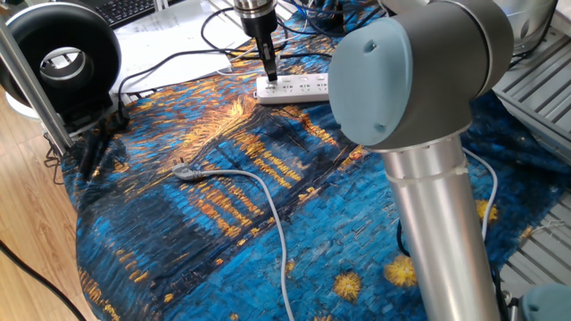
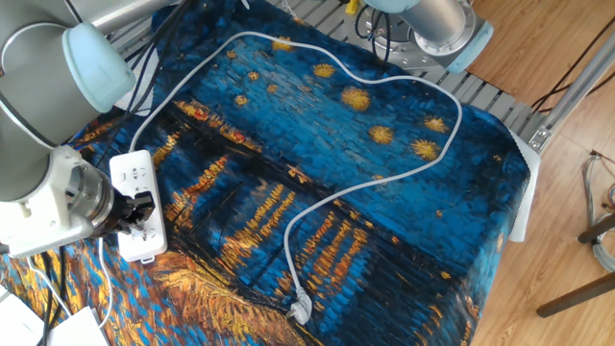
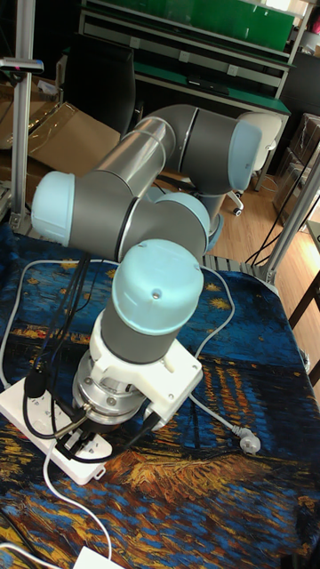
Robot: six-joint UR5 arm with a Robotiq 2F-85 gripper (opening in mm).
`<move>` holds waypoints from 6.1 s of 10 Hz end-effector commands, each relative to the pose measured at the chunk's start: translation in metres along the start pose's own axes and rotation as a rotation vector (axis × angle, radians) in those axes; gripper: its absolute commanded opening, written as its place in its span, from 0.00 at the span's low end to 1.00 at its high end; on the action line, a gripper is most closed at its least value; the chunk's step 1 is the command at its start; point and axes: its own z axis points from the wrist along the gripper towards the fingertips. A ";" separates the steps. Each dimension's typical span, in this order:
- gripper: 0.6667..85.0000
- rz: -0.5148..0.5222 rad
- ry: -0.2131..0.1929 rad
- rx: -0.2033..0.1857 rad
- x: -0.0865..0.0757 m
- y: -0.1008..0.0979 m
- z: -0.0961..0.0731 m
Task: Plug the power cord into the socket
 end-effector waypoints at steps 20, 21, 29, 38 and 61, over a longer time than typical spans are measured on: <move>0.01 0.075 0.128 0.086 0.005 0.004 -0.007; 0.01 0.074 0.130 0.088 0.007 0.005 -0.009; 0.01 0.127 0.171 0.146 0.015 0.021 -0.022; 0.01 0.024 0.221 0.267 0.032 -0.018 -0.031; 0.01 0.044 0.294 0.234 0.003 0.011 -0.008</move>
